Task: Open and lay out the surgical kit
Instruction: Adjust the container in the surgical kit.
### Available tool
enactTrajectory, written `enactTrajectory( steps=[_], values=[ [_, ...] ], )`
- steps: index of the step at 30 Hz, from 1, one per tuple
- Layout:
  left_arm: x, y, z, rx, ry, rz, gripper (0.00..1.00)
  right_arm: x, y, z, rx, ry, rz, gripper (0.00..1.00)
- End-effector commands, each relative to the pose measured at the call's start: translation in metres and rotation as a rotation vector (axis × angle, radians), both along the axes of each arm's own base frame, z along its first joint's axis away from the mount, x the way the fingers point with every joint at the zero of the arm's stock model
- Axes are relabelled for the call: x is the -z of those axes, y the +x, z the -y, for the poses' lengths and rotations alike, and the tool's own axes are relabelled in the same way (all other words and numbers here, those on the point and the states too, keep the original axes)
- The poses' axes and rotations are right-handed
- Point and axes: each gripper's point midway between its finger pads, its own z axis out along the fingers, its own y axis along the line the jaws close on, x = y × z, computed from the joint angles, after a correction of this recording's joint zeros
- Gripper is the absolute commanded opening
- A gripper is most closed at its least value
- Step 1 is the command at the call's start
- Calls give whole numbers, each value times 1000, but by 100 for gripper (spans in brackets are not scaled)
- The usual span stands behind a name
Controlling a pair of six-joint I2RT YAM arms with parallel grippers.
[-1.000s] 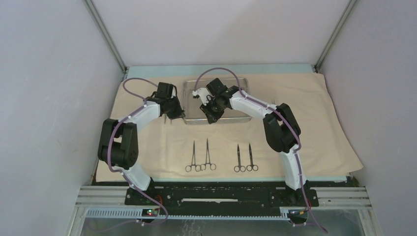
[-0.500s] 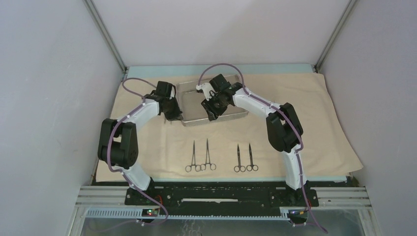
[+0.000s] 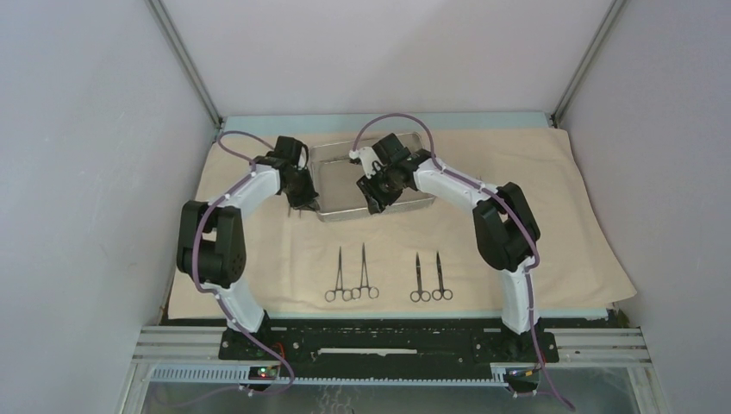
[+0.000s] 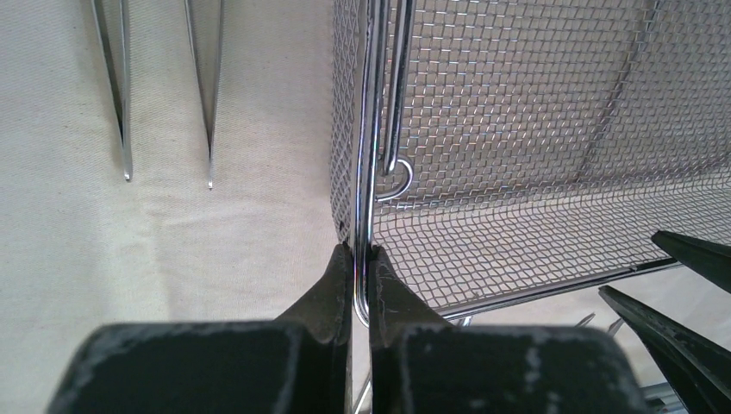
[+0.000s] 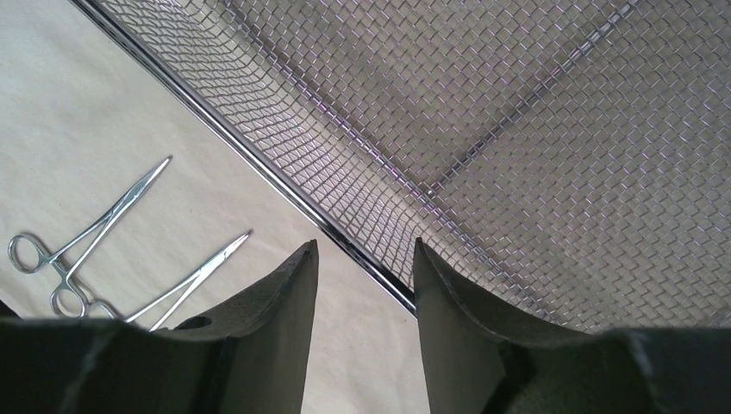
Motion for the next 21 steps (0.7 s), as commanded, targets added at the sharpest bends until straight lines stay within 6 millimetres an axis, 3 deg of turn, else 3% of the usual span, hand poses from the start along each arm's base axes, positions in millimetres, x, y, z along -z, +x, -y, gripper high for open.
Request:
enactTrajectory(
  steps=[1, 21],
  values=[
    [-17, 11, 3, 32, -15, 20, 0, -33, -4, -4, 17, 54, 40, 53],
    [-18, 31, 5, 35, -12, 27, 0, -26, -28, -6, -1, 65, -18, 51]
  ],
)
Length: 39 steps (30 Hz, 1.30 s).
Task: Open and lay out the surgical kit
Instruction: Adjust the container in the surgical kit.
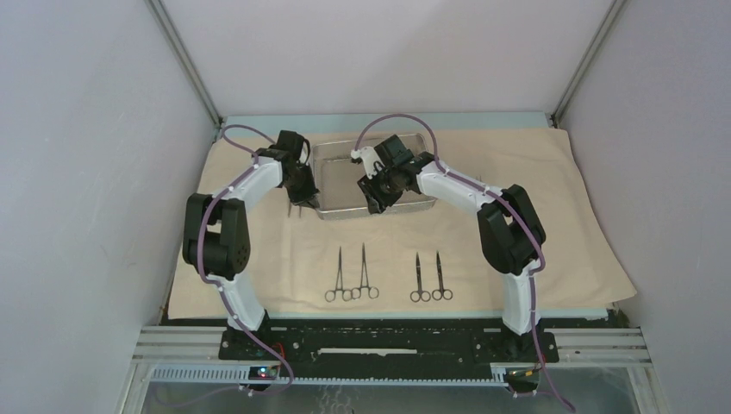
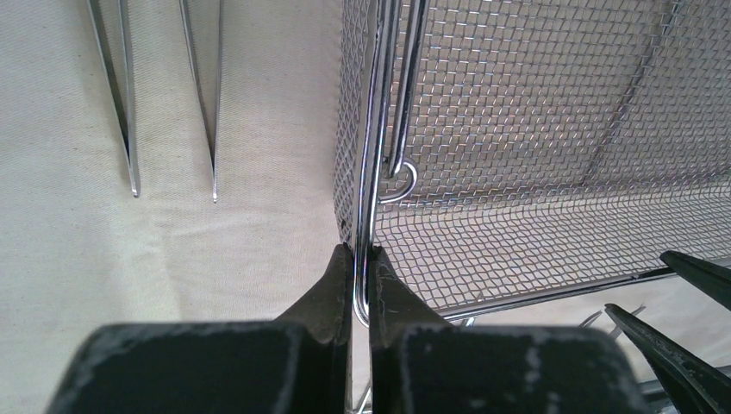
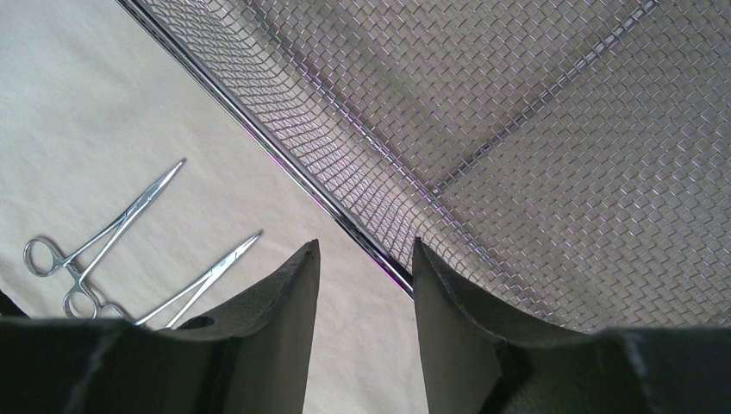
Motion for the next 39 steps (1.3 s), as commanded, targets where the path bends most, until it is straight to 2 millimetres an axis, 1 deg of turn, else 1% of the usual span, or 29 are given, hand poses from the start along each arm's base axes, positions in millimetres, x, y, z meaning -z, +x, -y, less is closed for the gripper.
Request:
enactTrajectory(
  steps=[1, 16, 23, 31, 33, 35, 39],
  values=[
    [-21, 24, 6, 7, -31, 76, 0, -19, -22, -4, -12, 36, -36, 51],
    [-23, 34, 6, 21, -22, 73, 0, -16, -32, -7, -21, 41, -52, 50],
    [-24, 41, 8, 24, -23, 74, 0, -20, -35, -11, -21, 49, -47, 50],
    [-26, 44, 10, 22, -33, 79, 1, -19, -30, -8, -6, 44, -40, 50],
    [-28, 43, 9, 19, -32, 85, 5, -22, -26, -8, 4, 49, -22, 51],
    [-35, 44, 8, 15, -29, 106, 12, -29, -18, -9, 21, 58, 3, 55],
    [-50, 51, 3, 6, -4, 157, 34, -53, 7, -13, 64, 87, 77, 63]
  ],
)
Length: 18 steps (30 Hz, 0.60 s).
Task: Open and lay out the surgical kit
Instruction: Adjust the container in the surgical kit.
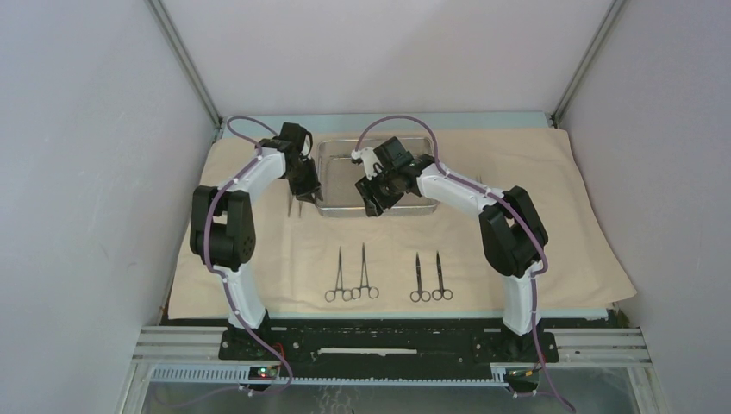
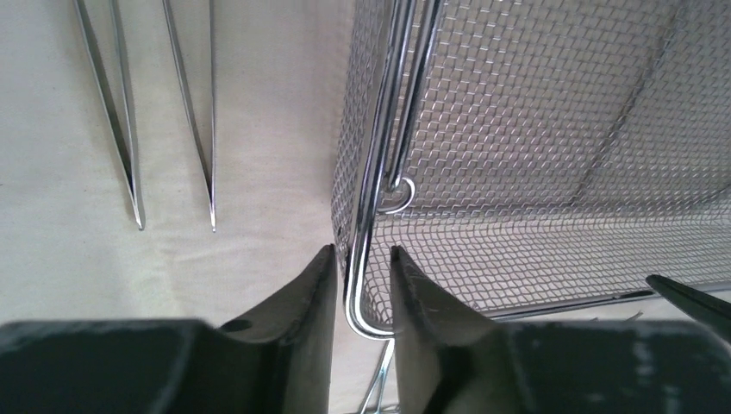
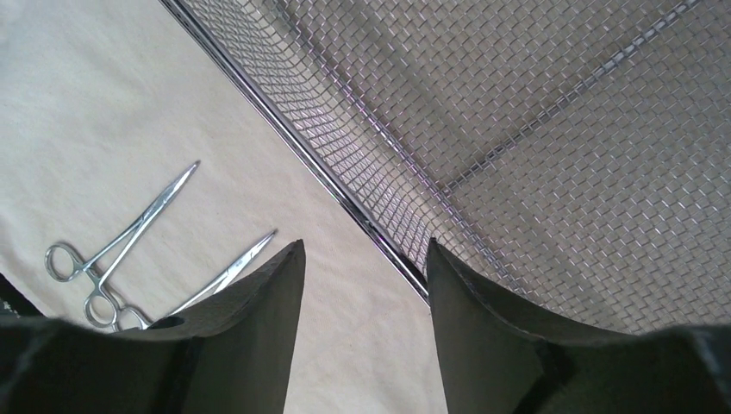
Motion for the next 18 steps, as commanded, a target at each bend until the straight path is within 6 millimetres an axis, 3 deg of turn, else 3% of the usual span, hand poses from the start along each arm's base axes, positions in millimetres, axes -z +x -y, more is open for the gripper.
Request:
enactTrajectory(
  steps=[1, 5, 9, 15, 18],
  values=[
    [-52, 37, 1, -30, -19, 189, 38, -58, 20, -11, 46, 79, 103, 64],
    [-62, 42, -4, -33, 4, 221, 48, -82, 54, -13, 125, 109, 194, 65],
    [-64, 44, -7, -29, 21, 231, 49, -93, 99, -6, 270, 109, 287, 61],
    [-53, 43, -19, -33, 94, 217, 51, -74, 165, -3, 433, 65, 338, 45],
    [-49, 45, -18, -25, 92, 216, 54, -60, 184, -2, 474, 61, 340, 38]
  ],
)
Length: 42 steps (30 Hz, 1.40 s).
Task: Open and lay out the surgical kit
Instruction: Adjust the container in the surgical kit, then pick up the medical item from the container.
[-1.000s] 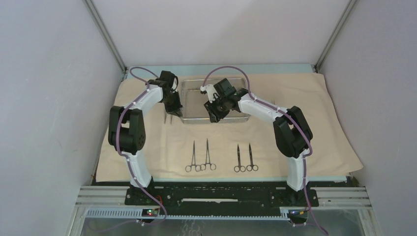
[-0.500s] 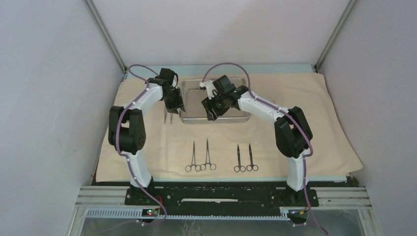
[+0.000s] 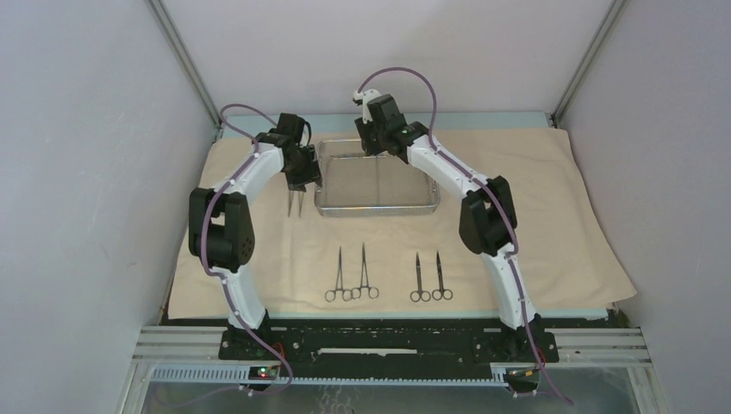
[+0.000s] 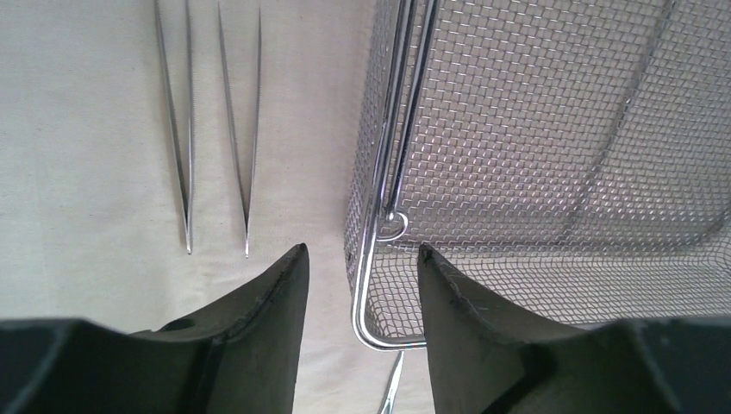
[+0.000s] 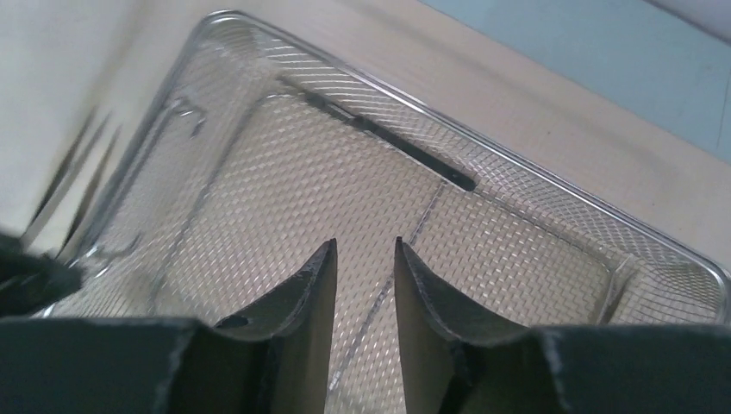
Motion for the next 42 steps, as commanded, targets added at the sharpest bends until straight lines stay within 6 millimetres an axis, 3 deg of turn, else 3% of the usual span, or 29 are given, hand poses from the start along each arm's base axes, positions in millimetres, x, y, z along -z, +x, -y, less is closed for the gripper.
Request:
enactTrajectory(
  steps=[1, 7, 15, 22, 34, 42],
  values=[
    [-22, 17, -5, 6, 22, 92, 55, 24, 31, 11, 124, -7, -5, 37],
    [-15, 24, 7, 27, 2, 93, 56, 42, 51, 41, 254, -17, -24, 36],
    [-7, 24, 4, 16, 21, 78, 55, 64, 41, 100, 473, -106, -73, 44],
    [-3, 23, 4, 11, 21, 64, 55, 80, 35, 139, 614, -177, -113, 47],
    [2, 20, 5, 11, 14, 48, 54, 100, 28, 157, 699, -170, -160, 62],
    [4, 21, 8, 15, 1, 41, 52, 114, 24, 151, 684, -56, -256, 61]
  ],
)
